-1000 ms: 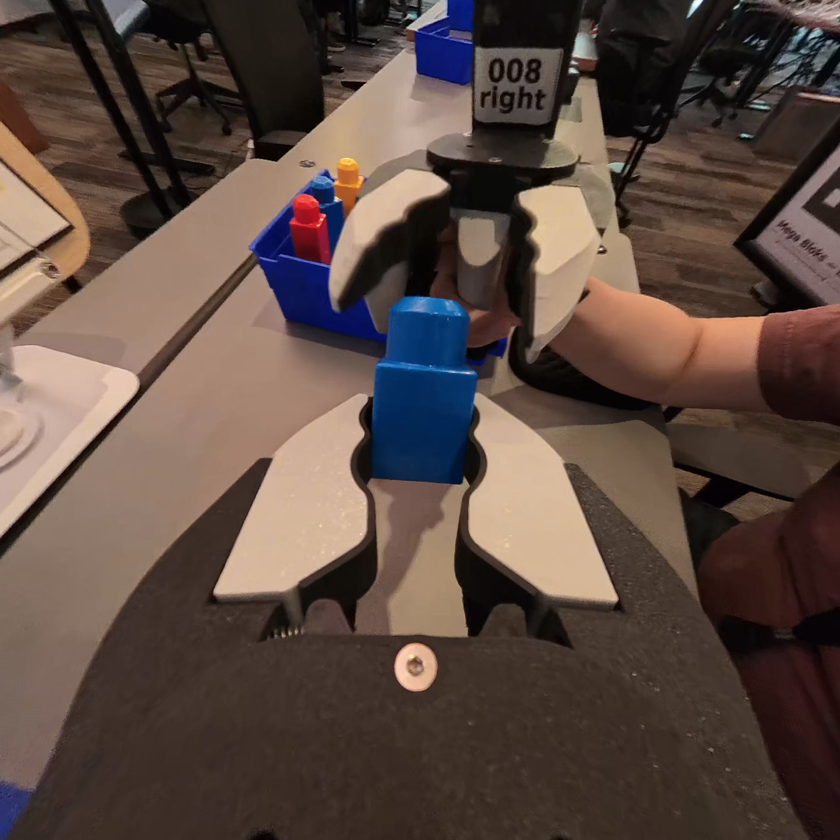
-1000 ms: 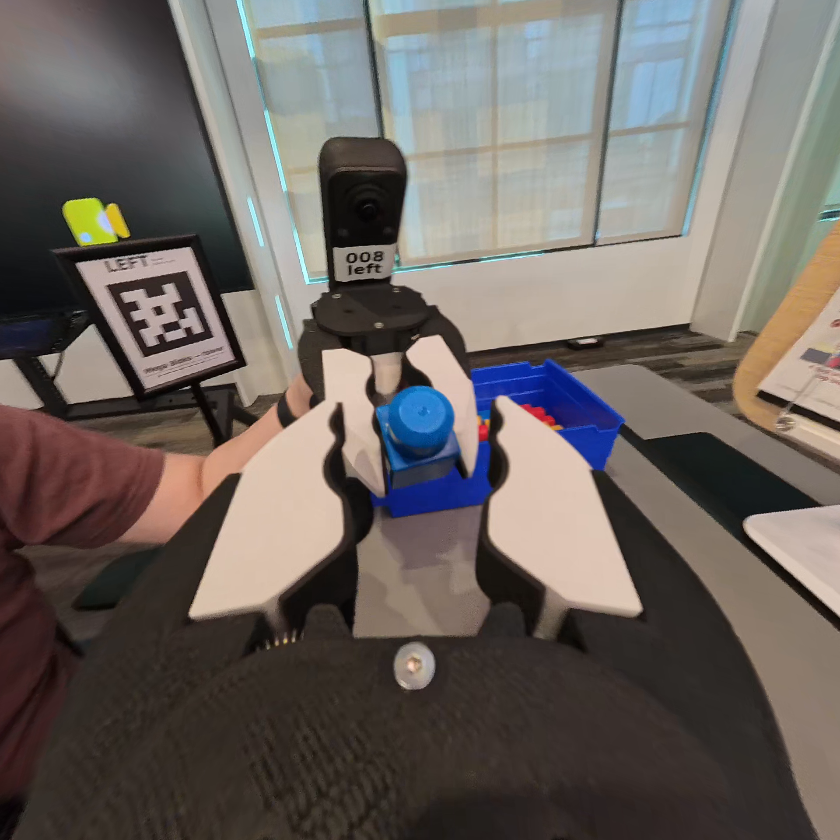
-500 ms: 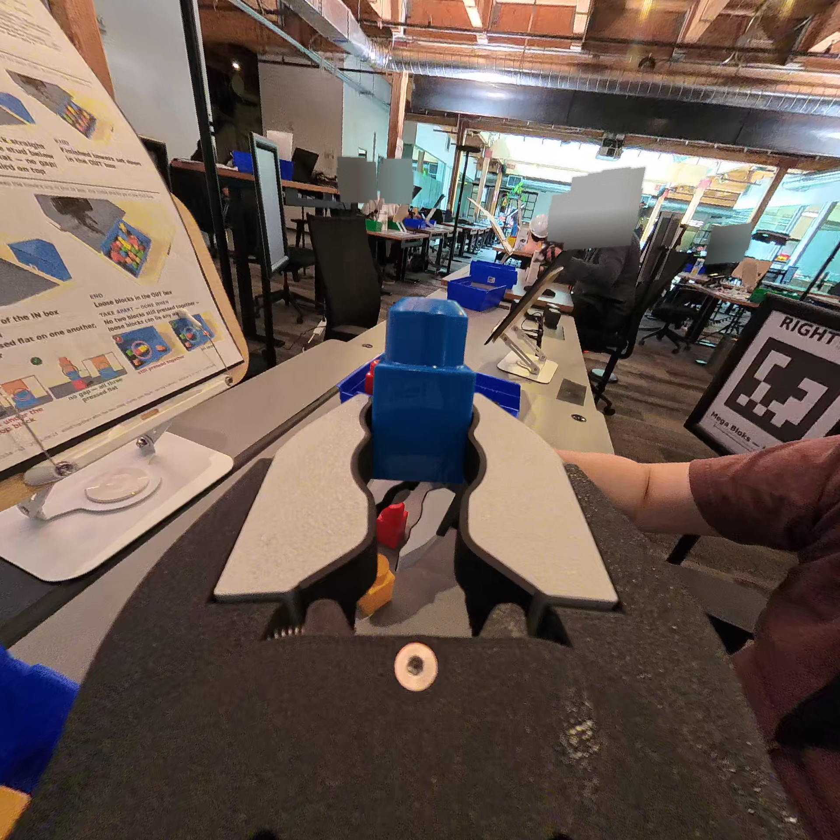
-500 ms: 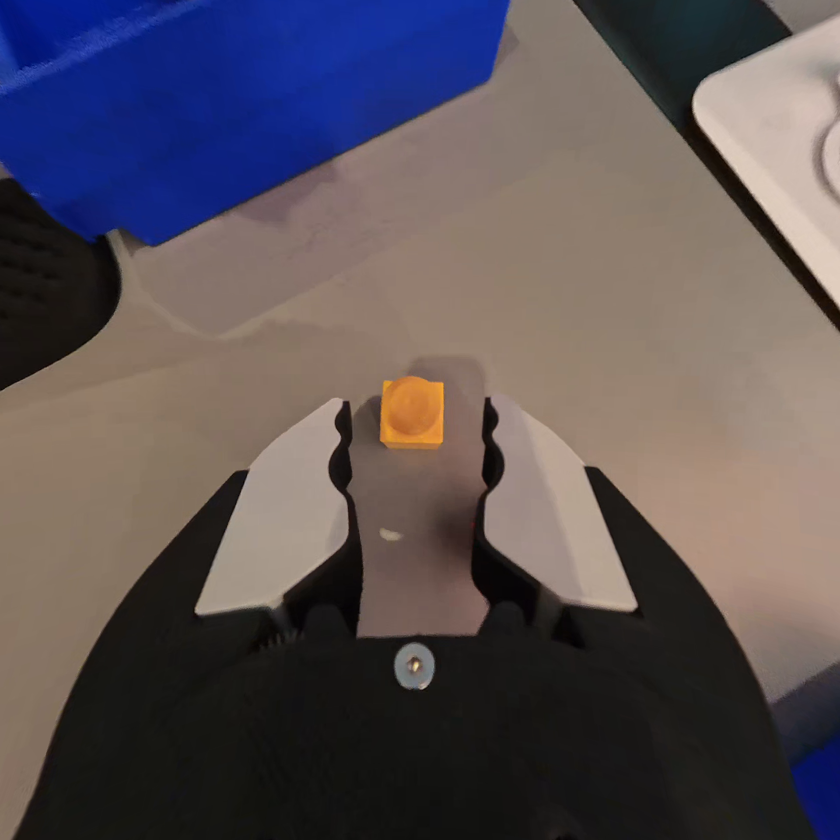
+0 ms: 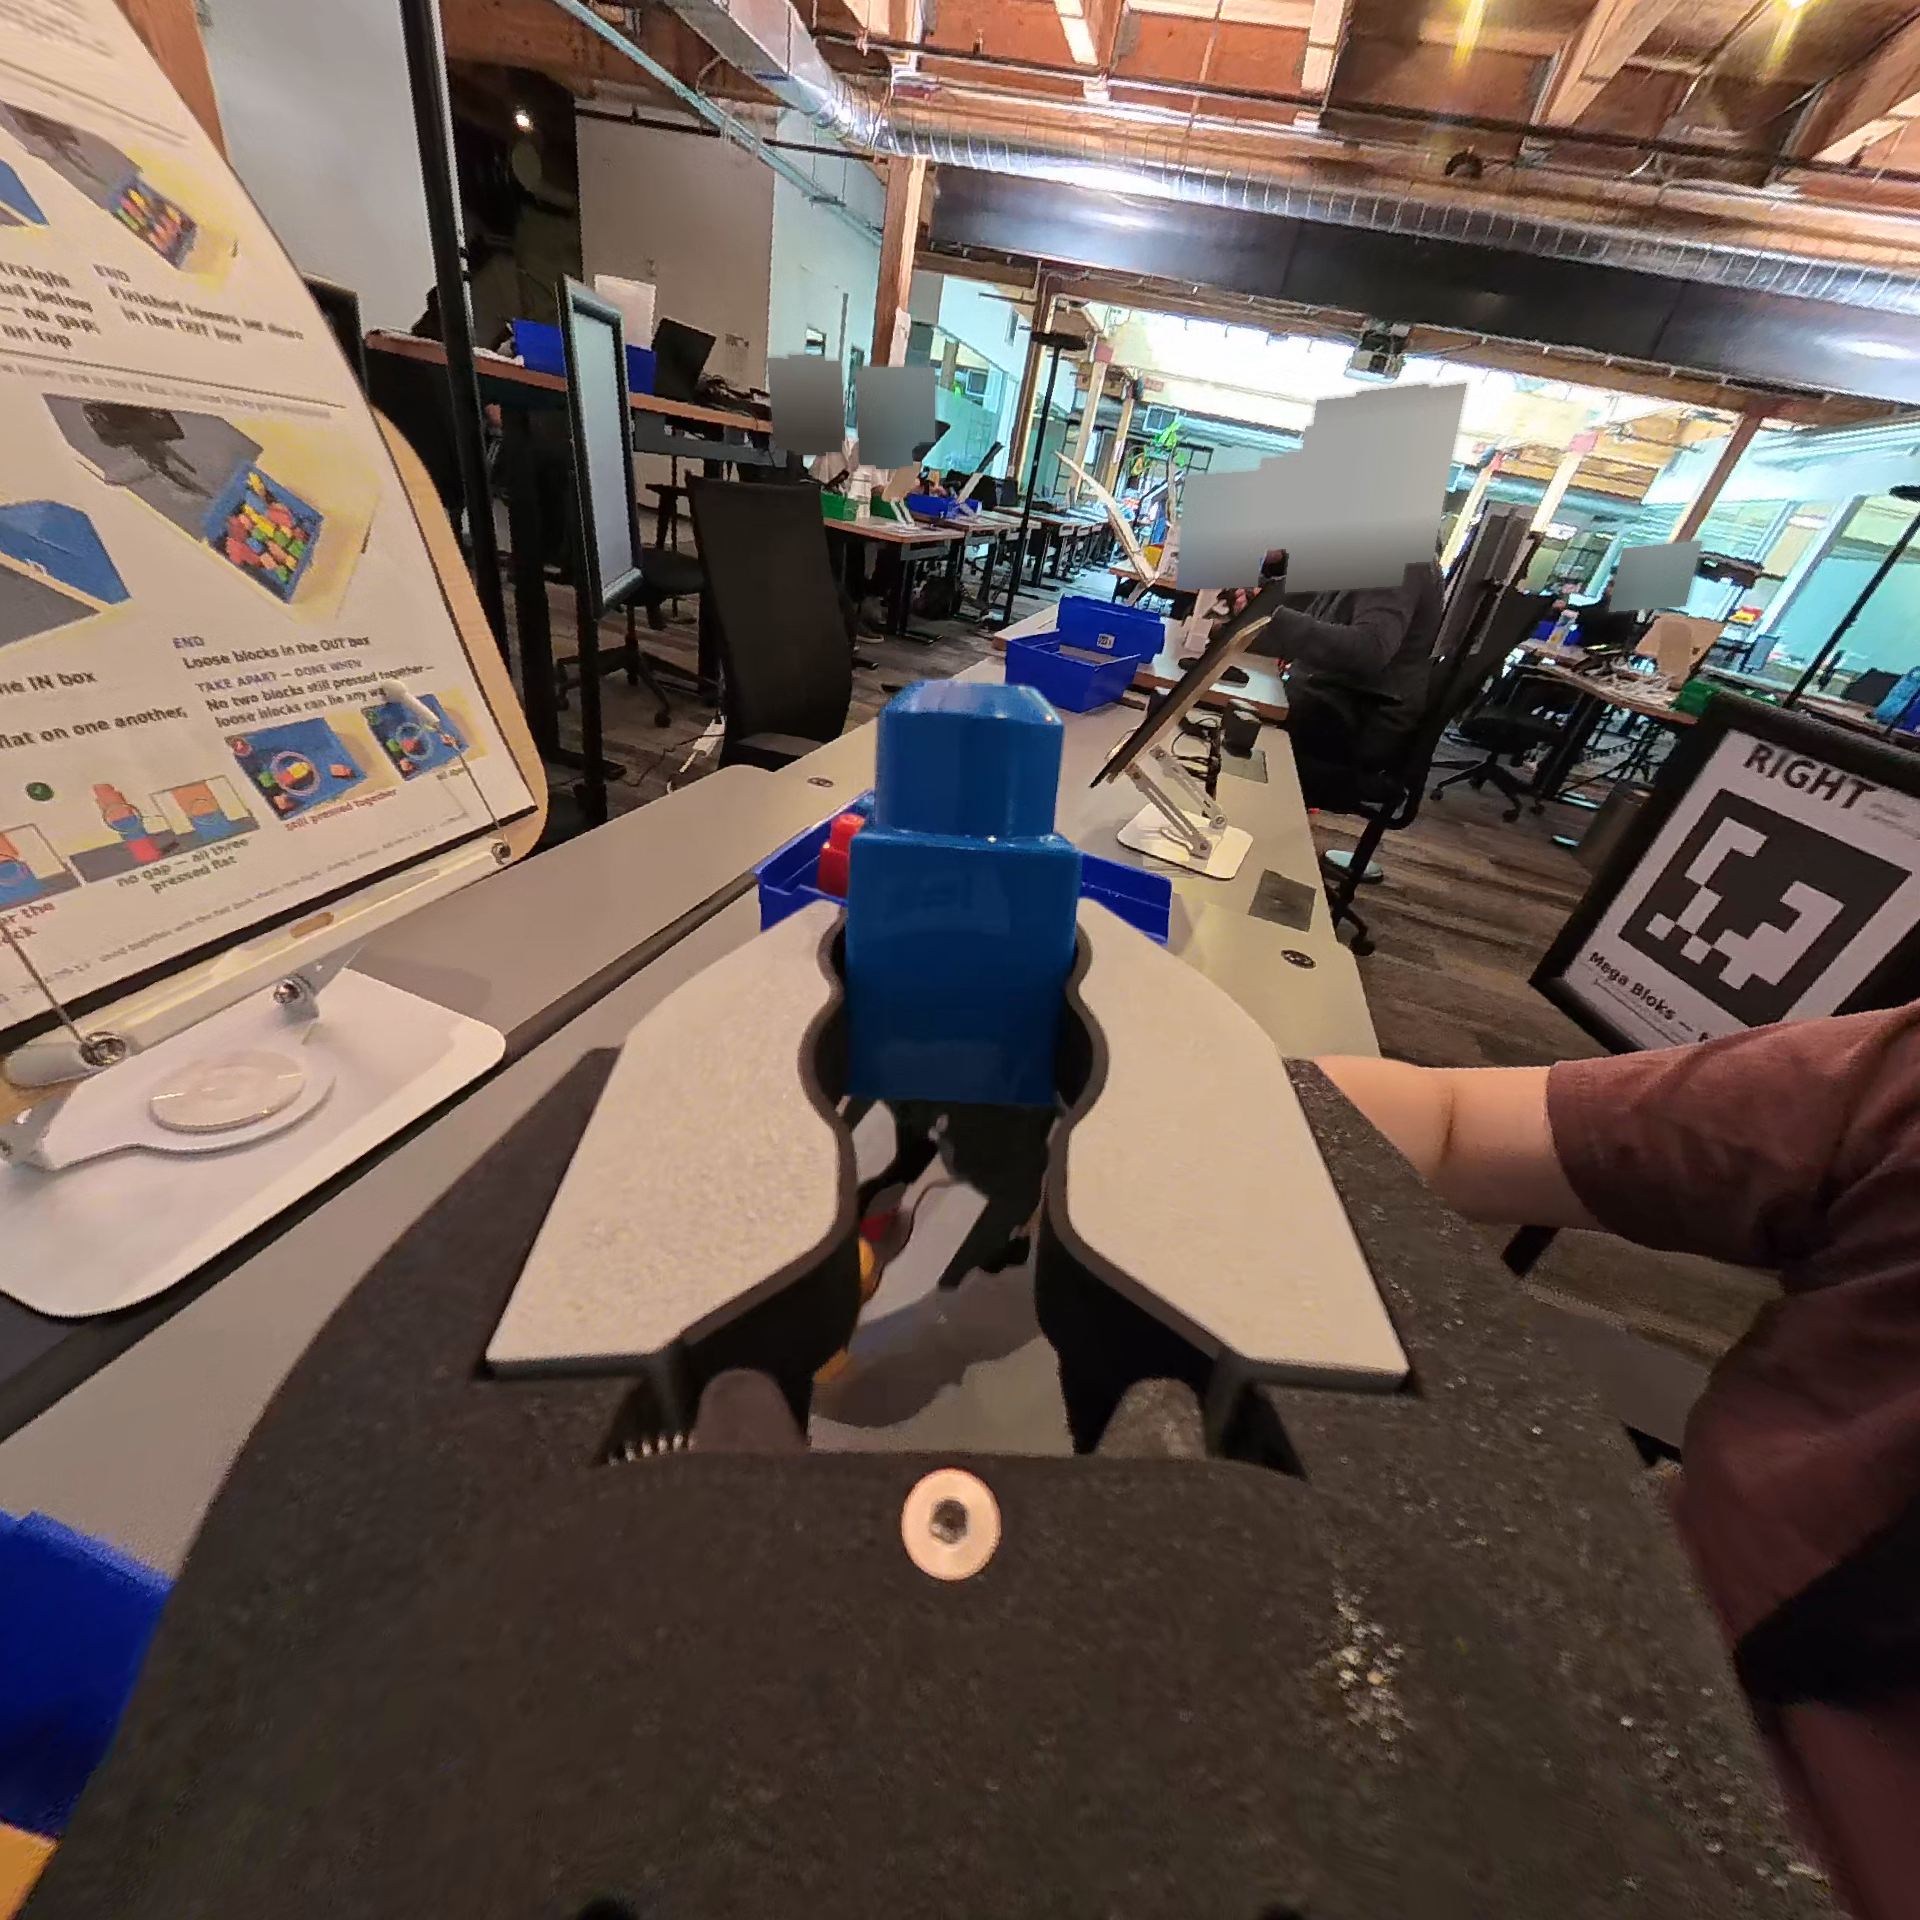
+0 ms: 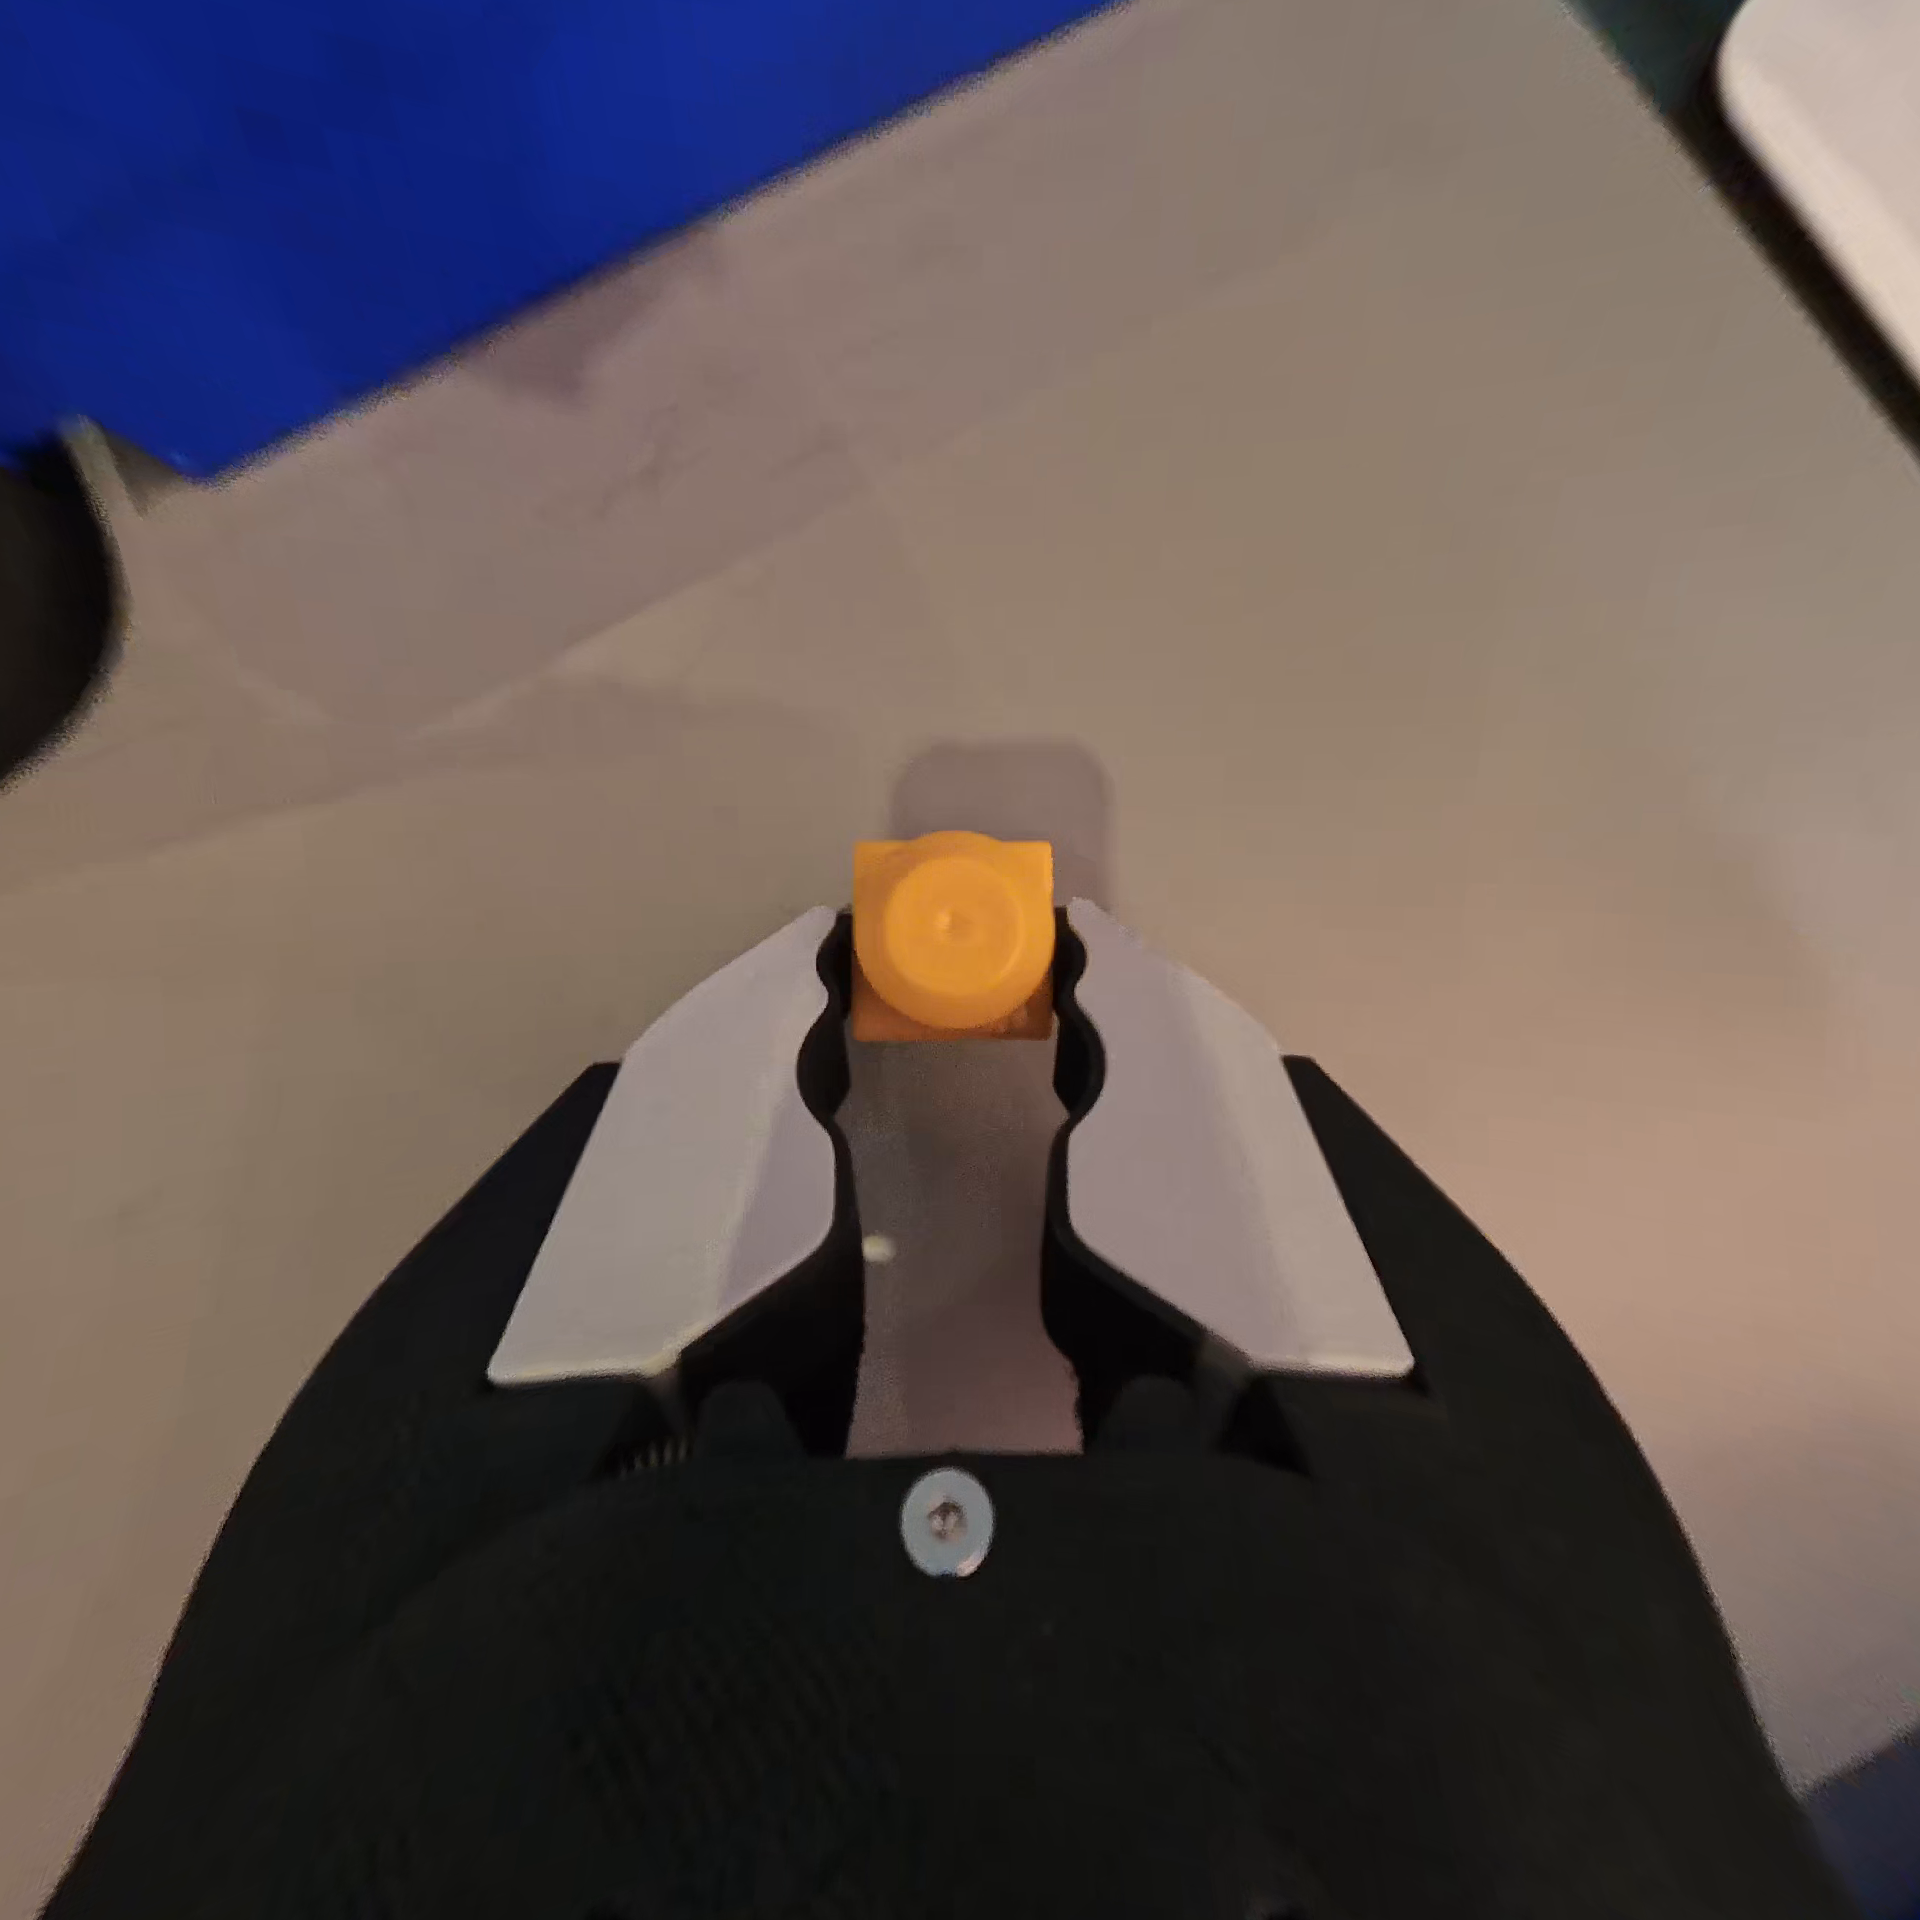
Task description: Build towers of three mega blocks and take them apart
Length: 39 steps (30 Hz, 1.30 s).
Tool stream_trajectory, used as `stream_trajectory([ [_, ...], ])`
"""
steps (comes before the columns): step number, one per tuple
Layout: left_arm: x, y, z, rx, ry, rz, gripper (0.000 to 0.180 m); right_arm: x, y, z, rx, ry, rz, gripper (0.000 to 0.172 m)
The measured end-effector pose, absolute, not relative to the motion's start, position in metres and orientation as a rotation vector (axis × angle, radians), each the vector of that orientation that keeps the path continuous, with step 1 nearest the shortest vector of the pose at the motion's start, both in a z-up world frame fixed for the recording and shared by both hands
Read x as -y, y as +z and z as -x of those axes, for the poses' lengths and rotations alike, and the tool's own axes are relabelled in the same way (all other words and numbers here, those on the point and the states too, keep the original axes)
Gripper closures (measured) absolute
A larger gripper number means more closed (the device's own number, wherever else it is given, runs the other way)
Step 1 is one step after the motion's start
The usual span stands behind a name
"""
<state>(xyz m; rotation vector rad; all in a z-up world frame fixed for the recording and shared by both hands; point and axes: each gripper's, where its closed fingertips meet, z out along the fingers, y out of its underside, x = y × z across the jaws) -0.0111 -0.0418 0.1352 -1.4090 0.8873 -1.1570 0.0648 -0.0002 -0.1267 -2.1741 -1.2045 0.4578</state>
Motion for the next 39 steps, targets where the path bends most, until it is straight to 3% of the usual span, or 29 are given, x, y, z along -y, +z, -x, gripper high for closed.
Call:
stream_trajectory([
  [10, 0.029, 0.081, -0.054, -0.964, -1.25, 1.554, 0.144, 0.004, 0.038, -0.118, 0.881, 1.149, 1.74, 0.135],
  [16, 0.044, 0.046, -0.108, -1.109, -1.253, 1.552, 0.144, 0.032, 0.093, -0.138, 0.856, 1.382, 1.566, 0.135],
  [39, 0.088, 0.019, -0.138, -1.39, -1.25, 1.593, 0.144, 0.072, 0.068, -0.135, 1.238, 1.284, 1.624, 0.134],
])
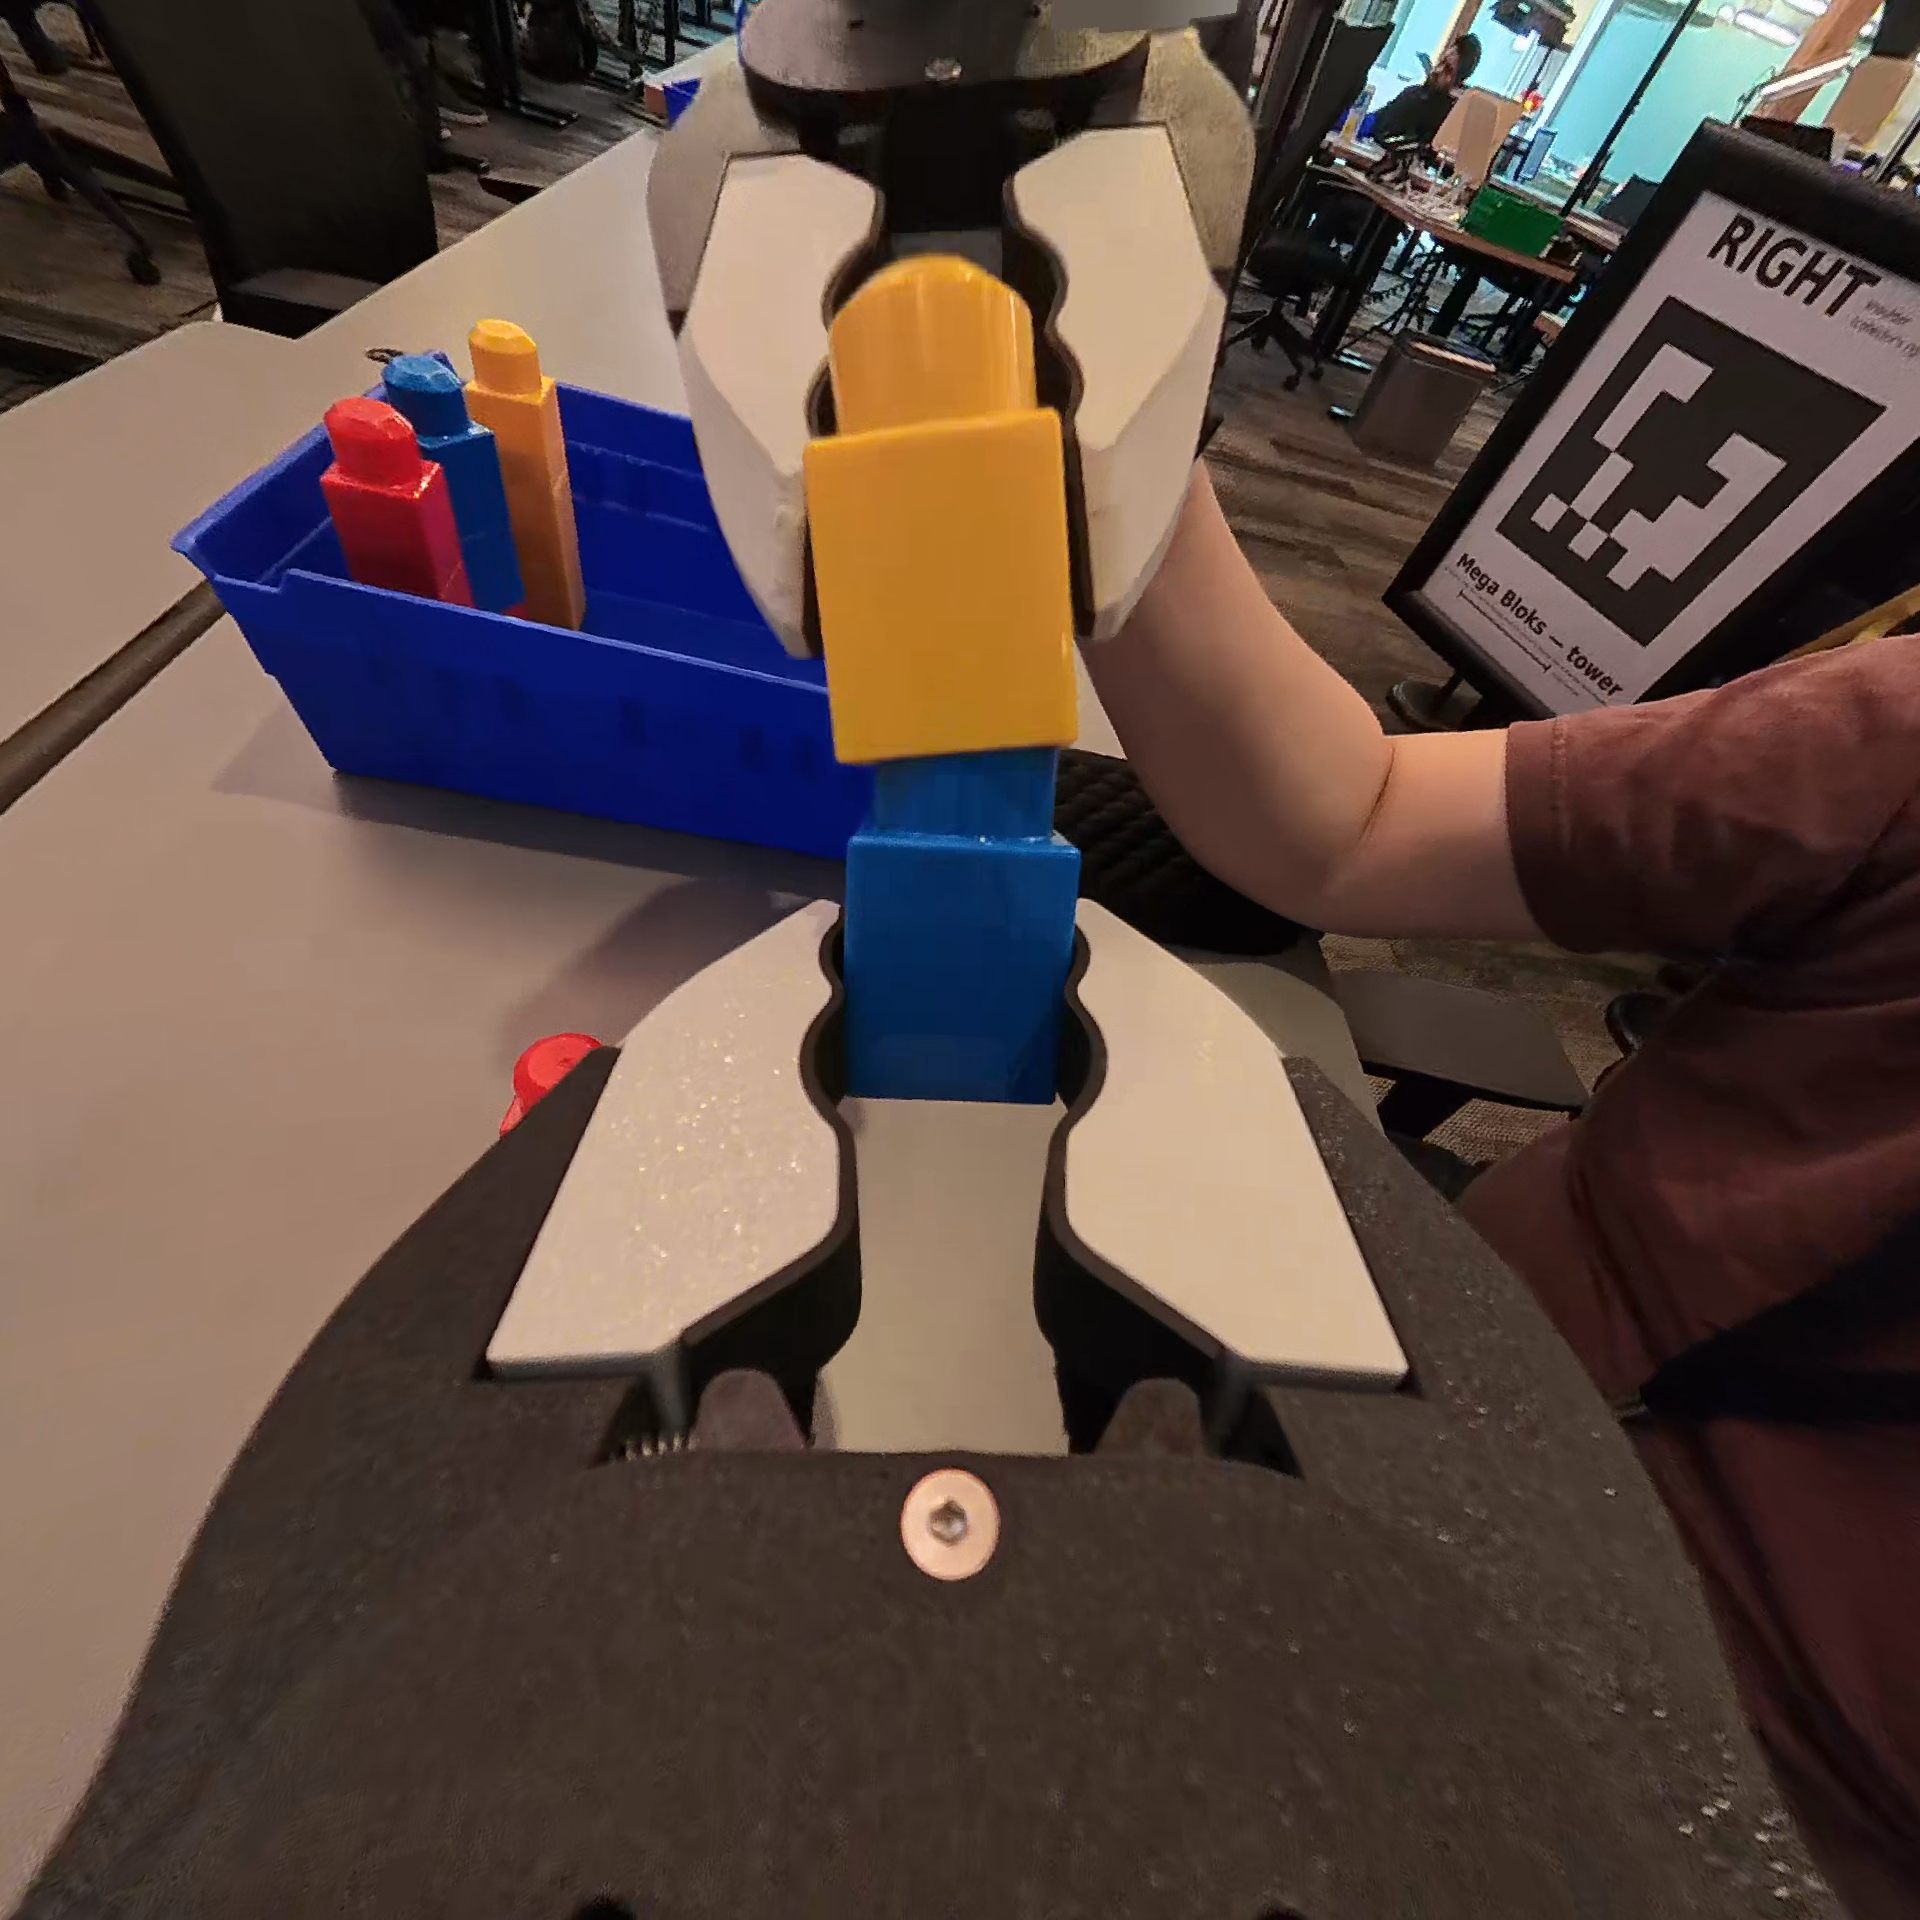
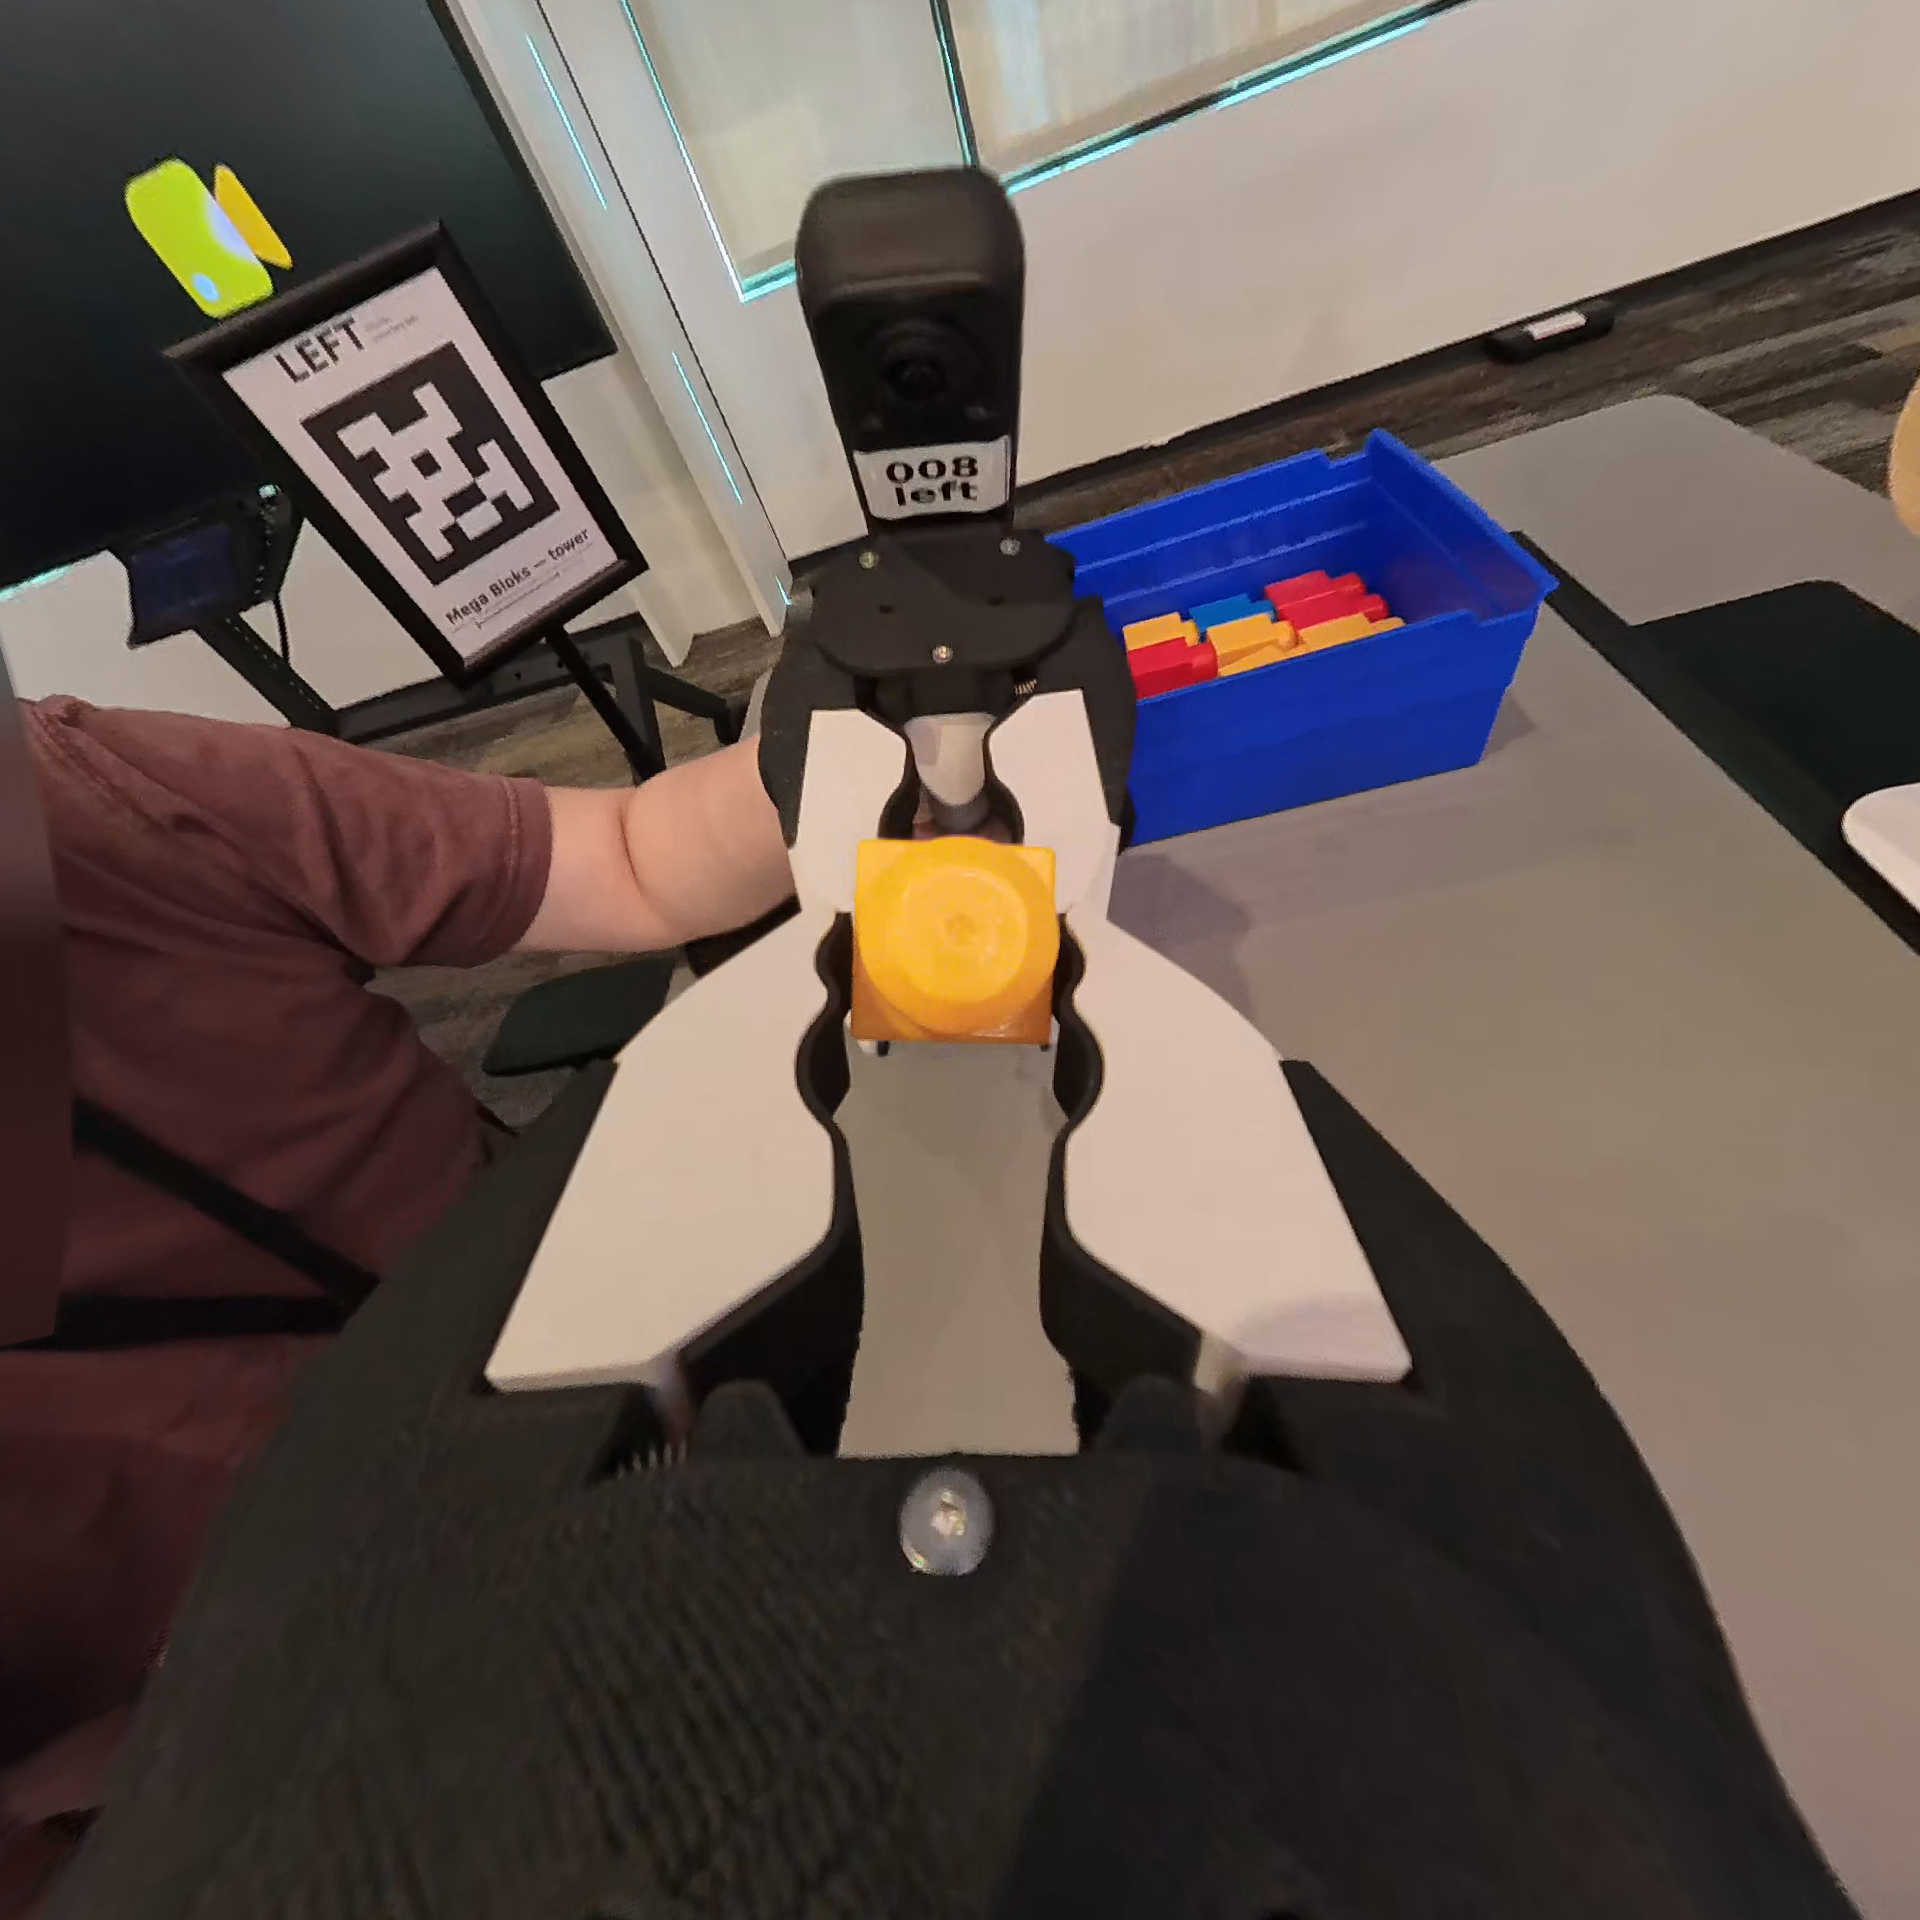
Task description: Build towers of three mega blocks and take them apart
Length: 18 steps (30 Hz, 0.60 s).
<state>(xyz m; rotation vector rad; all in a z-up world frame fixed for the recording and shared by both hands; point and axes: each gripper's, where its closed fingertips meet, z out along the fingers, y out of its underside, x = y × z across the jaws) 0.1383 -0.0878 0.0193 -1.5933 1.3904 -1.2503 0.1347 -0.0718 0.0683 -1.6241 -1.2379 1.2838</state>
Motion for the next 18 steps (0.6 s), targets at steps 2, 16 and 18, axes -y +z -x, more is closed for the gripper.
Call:
stream_trajectory([
  [2, 0.09, 0.019, -0.139, -1.404, -1.244, 1.599, 0.144, 0.075, 0.066, -0.132, 1.273, 1.263, 1.624, 0.134],
  [16, 0.086, 0.022, -0.135, -1.35, -1.312, 1.629, 0.144, 0.068, 0.073, -0.126, 1.177, 1.338, 1.592, 0.134],
  [18, 0.085, 0.025, -0.135, -1.32, -1.344, 1.625, 0.144, 0.064, 0.077, -0.123, 1.136, 1.356, 1.562, 0.134],
])
